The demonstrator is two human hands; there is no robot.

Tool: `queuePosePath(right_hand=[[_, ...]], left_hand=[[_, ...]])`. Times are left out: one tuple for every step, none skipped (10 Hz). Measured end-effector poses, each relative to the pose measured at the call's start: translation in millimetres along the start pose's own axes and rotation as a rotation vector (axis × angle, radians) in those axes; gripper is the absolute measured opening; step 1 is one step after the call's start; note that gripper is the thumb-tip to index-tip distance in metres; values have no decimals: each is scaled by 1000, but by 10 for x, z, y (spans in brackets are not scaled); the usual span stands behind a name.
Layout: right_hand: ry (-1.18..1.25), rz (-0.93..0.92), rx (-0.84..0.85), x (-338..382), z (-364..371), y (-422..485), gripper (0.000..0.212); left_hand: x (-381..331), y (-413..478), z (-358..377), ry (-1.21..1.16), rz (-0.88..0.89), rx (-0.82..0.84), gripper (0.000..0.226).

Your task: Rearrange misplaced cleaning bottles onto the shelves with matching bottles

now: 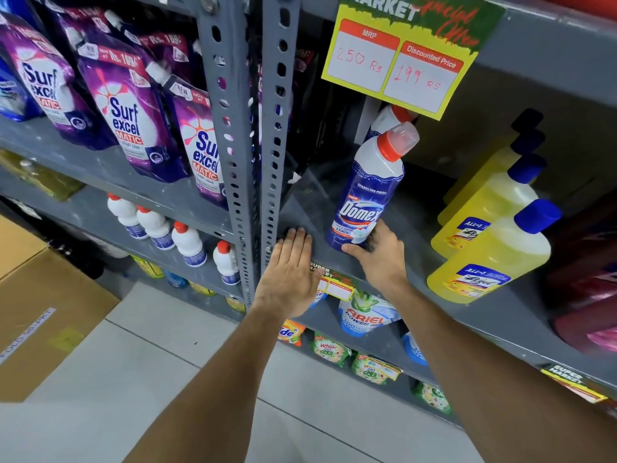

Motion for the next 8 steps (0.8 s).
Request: queuePosePath(right_hand=[[-8, -1, -7, -5, 1, 2, 64], [-19, 5, -22, -1, 5, -3, 64], [-11, 4, -31, 2, 17, -12, 63], [-12, 18, -32, -14, 18, -15, 64], [-10, 13, -31, -19, 23, -13, 64], [-24, 22, -27, -16, 26, -33, 64], [5, 25, -15, -44, 3, -49, 69], [62, 5, -69, 14, -124, -152, 68]], left_hand=[[4, 5, 1, -6, -5, 2, 69], [6, 6, 9, -5, -9, 14, 70], [5, 1, 9, 0, -11, 17, 70], [-1, 1, 8, -1, -10, 25, 70], [5, 4, 14, 3, -12, 25, 70], [1, 11, 11, -3, -4, 27, 70], [14, 18, 21, -29, 3, 45, 70], [22, 26, -37, -72, -20, 59, 69]])
Point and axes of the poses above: each hand's wrist, its own y-axis towards the middle knuckle, its own z-axis out of the palm, x = y × z, the point moved 9 cm from there along y, towards the middle knuckle, and after that the axes turned 2 degrees about -x, right-handed, at the moved point
